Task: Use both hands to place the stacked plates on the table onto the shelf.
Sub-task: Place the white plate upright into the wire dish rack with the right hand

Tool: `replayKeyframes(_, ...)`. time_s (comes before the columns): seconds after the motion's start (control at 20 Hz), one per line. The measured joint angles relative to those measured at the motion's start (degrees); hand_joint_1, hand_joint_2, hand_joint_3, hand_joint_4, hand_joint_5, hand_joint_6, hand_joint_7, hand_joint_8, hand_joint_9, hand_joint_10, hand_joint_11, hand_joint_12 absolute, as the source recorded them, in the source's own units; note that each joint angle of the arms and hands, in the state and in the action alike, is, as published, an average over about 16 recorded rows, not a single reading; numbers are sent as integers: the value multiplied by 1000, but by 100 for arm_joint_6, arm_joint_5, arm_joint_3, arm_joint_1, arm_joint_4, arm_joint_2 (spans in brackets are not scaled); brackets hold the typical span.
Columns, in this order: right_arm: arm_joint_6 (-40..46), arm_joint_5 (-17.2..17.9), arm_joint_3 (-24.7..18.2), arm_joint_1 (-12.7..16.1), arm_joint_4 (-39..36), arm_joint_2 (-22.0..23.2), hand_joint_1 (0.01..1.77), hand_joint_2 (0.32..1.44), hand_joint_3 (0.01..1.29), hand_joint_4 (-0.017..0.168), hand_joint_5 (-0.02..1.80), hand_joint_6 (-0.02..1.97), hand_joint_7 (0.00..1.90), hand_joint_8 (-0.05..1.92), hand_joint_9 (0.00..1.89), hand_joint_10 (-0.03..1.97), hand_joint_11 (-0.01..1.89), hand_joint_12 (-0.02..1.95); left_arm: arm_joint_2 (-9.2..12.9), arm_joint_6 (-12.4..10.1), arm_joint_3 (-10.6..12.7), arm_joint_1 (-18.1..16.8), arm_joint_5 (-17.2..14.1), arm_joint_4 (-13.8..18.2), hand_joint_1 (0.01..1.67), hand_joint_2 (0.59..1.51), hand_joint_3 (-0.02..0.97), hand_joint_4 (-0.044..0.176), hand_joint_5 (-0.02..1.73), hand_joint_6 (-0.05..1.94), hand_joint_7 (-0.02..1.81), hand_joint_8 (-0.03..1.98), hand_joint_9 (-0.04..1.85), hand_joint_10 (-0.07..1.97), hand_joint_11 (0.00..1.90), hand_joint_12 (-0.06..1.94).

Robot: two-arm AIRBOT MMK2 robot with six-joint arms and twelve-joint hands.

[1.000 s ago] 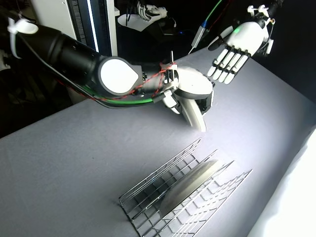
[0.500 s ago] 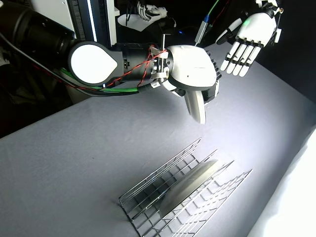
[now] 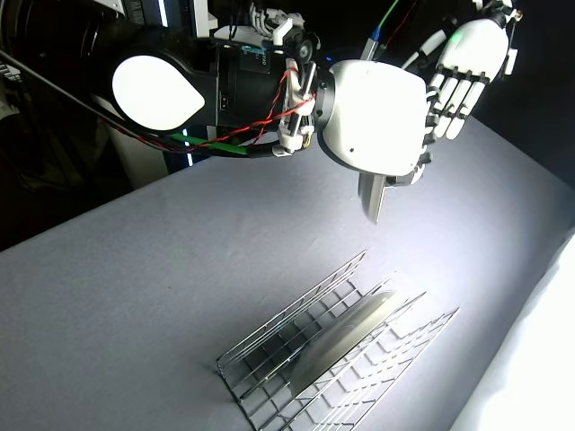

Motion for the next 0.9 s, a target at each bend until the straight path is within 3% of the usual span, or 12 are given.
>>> replayKeyframes(0.4,32,-626,193,294,926,21,1384,949,14,-2,1001,872,1152,619,1104,833,977,903,12,-36,-114,-70,194,214,22,1062,17,2,22,11,25,17,21,16,17,8)
replayKeyframes(0.9,43,-840,519,486,942,248,1390,950,14,-2,982,906,1140,656,1092,846,954,900,18,-225,-203,-241,277,437,21,1064,17,2,21,10,31,17,21,15,16,8)
